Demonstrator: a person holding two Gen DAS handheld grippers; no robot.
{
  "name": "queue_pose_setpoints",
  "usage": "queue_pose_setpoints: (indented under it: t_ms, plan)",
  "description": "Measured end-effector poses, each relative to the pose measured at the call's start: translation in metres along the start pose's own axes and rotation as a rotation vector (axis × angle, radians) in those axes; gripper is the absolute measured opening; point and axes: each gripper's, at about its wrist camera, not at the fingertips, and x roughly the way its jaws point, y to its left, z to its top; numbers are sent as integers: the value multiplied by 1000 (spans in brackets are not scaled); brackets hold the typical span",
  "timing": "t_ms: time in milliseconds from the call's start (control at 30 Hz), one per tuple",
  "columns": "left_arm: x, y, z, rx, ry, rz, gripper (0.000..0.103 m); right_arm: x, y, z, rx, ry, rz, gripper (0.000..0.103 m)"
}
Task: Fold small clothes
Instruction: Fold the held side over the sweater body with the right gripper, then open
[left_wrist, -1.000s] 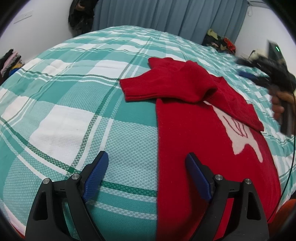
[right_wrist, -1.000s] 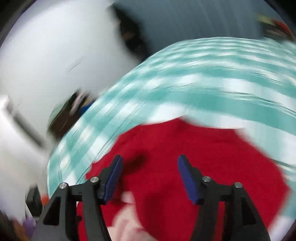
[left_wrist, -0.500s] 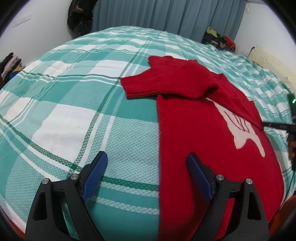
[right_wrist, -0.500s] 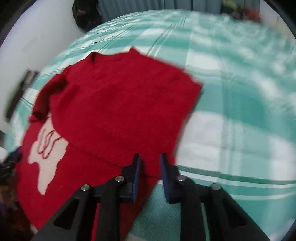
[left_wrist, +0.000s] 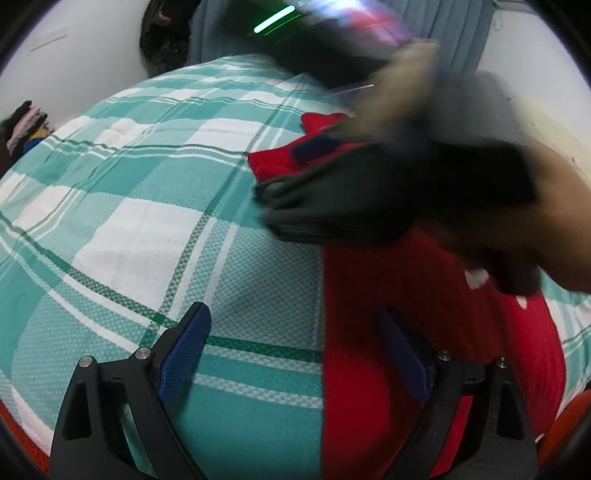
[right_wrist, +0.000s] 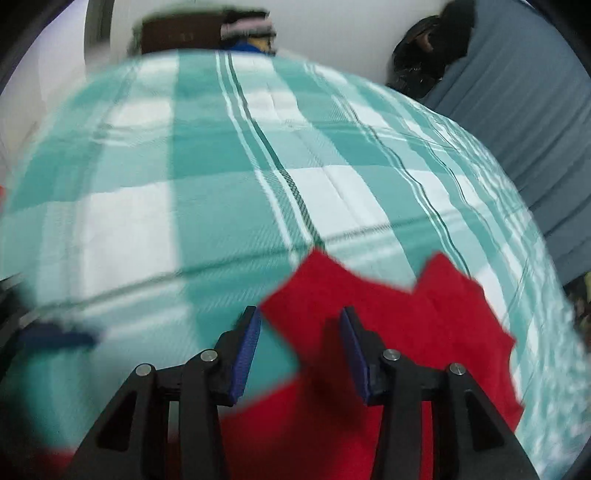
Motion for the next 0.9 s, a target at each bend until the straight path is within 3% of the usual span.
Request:
queue_pose_setpoints:
  t_ms: [33, 67, 167, 267, 367, 433, 500, 533, 567, 633, 700, 833, 900]
  plan:
    - [1, 1, 1, -3, 3, -3, 93, 8, -2, 5, 5, 14, 0, 14]
    - [1, 2, 1, -8, 5, -8, 93, 9, -15, 9, 69, 22, -11, 8]
    - [1, 5, 4, -22, 11, -26, 93, -37, -75, -1, 396, -110, 34, 8]
    - [0, 8, 7, -51, 17, -41, 93, -106, -148, -59, 779, -295, 97, 8]
    - [-1, 13, 10, -87, 21, -61, 93, -153, -201, -147, 1070, -396, 21, 8]
    - [-1, 15, 11, -97, 25, -66, 93, -154, -225, -207, 1215, -350, -78, 9]
    - [-2, 14, 10, -97, 31, -62, 93, -138, -237, -248, 1273, -243, -181, 21]
    - [-3, 14, 10, -97, 35, -61, 93, -127, -238, -267, 1274, -162, -224, 45]
    - [-4, 15, 11, -99, 40, -61, 93, -115, -239, -285, 1271, -68, -243, 56]
    - [-9, 18, 11, -114, 47, -70, 93, -109, -232, -309, 1292, -11, -235, 56]
    - [-16, 21, 8, -140, 53, -94, 93, -123, -222, -321, 1305, -53, -203, 56]
    - [-15, 15, 5, -109, 80, -89, 93, -147, -201, -305, 1216, -151, -143, 56]
    - [-14, 4, 3, -64, 110, -85, 93, -144, -187, -298, 1179, -142, -72, 56]
